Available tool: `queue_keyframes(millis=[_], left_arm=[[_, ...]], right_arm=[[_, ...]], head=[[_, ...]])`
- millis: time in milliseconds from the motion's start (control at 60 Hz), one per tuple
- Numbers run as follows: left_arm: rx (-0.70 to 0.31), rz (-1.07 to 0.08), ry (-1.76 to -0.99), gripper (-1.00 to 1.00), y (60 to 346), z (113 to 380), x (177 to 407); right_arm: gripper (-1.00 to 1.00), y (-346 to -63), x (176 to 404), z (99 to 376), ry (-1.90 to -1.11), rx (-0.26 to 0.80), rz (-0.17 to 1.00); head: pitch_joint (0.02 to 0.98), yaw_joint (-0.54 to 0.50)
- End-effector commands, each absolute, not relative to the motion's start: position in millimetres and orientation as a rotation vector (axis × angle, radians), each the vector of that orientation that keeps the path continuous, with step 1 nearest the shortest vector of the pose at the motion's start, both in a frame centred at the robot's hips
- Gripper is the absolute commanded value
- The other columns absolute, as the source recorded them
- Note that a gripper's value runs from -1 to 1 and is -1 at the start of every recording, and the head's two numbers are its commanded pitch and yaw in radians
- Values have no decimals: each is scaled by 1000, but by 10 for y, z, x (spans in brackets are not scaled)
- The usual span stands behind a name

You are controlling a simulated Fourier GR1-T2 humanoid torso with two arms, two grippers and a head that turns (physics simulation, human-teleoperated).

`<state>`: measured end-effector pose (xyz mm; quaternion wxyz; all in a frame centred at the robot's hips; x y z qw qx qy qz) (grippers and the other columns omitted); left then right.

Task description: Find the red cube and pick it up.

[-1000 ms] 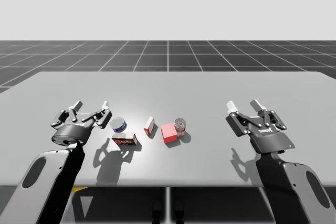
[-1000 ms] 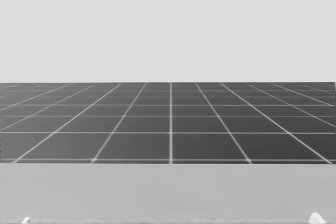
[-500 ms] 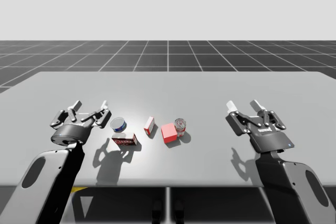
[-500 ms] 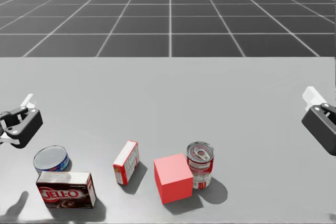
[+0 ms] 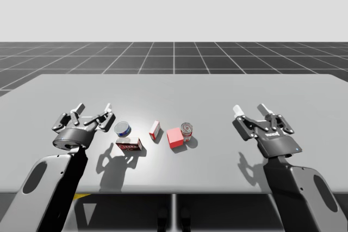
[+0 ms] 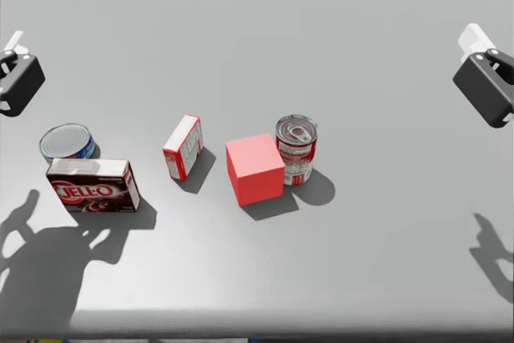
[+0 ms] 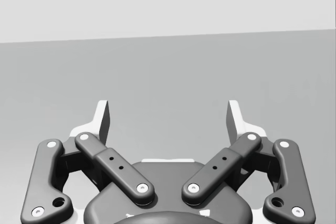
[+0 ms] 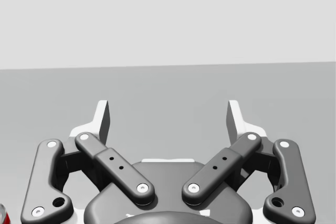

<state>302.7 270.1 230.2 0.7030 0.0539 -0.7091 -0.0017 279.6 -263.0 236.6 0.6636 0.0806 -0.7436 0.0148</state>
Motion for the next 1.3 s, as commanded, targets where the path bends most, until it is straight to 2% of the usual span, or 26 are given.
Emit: queue_keyframes(millis=[17,133,200,250,383,417,550,667,767,817,900,1000,1300], left_arm=[[117,-4,-1580,-1000,2691,2307,3027],[117,-1,-1579,-1000,2694,2303,3026],[117,0,-1578,-1000,2693,2302,3022],[116,1,-1578,-1000,2694,2305,3021],[115,0,-1581,-1000,2699,2306,3023],[111,-1,-1583,-1000,2699,2306,3024],[110,-4,-1582,-1000,2692,2302,3028],[112,-11,-1580,-1000,2671,2292,3032],[112,-15,-1578,-1000,2665,2286,3043],[113,-19,-1578,-1000,2657,2283,3048],[114,-21,-1578,-1000,2641,2280,3042],[116,-21,-1578,-1000,2638,2280,3037],[115,-22,-1580,-1000,2630,2283,3019]], right_arm=[[-1000,-2611,2806,2355,-1672,187,48],[-1000,-2528,2740,2377,-1631,237,48],[-1000,-2440,2606,2391,-1618,276,98],[-1000,-2325,2489,2379,-1587,262,125],[-1000,-2078,2274,2333,-1605,221,180],[-1000,-1975,2198,2298,-1589,244,192],[-1000,-1738,1955,2127,-1564,229,253],[-1000,-1633,1793,1939,-1532,229,244],[-1000,-1601,1727,1819,-1504,237,254],[-1000,-1565,1680,1768,-1440,249,288],[-1000,-1466,1630,1678,-1401,292,320],[-1000,-1321,1593,1565,-1397,292,341],[-1000,-987,1697,1387,-1367,253,327]], head=[[843,-13],[830,-10],[817,-11],[815,-15],[818,-16],[820,-15],[820,-12],[823,-6],[828,-1],[825,2],[825,5],[826,8],[836,14]])
